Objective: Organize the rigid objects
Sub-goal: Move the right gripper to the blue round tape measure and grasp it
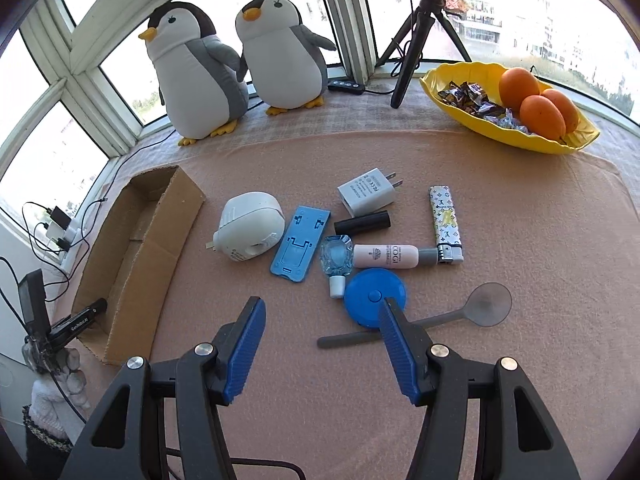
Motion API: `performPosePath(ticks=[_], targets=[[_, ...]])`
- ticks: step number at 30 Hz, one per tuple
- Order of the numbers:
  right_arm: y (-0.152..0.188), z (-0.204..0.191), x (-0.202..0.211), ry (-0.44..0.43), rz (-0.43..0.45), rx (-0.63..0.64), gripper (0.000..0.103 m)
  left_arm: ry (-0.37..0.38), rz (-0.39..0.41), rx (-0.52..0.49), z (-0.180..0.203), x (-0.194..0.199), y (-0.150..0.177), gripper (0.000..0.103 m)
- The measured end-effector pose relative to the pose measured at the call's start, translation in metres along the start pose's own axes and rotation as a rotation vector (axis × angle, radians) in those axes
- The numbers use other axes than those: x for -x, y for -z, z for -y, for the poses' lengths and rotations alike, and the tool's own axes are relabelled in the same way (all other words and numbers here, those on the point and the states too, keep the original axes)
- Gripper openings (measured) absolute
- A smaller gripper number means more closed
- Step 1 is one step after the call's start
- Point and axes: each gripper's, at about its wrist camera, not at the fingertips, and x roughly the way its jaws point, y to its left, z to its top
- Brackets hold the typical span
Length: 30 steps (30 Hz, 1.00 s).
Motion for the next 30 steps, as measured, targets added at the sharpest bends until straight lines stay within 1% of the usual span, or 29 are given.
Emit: performPosePath(ticks=[5,10,14,17,23,30], targets=[[0.003,0.010,-0.015,0.072,-0.026,0.066,0.055,0.002,0.000,0.004,-0.001,0.000,0.000,0.041],[0.007,0.013,-0.033,0.107,-0.066,0.118,0.055,0.002,0.000,0.005,-0.001,0.000,0.000,0.041],[0.007,0.012,-0.045,0.107,-0.096,0.141,0.055,0.003,0.000,0.005,-0.001,0.000,0.001,0.041],[0.006,0.011,-0.053,0.091,-0.119,0.147,0.055,0.003,0.000,0.005,-0.001,0.000,0.000,0.041],[0.006,0.011,-0.062,0.115,-0.135,0.171,0.054,0.004,0.000,0.007,-0.001,0.000,0.001,0.041],[0.003,0.013,-0.070,0.134,-0.152,0.179,0.048,0.004,0.000,0.007,-0.001,0.000,0.001,0.041]])
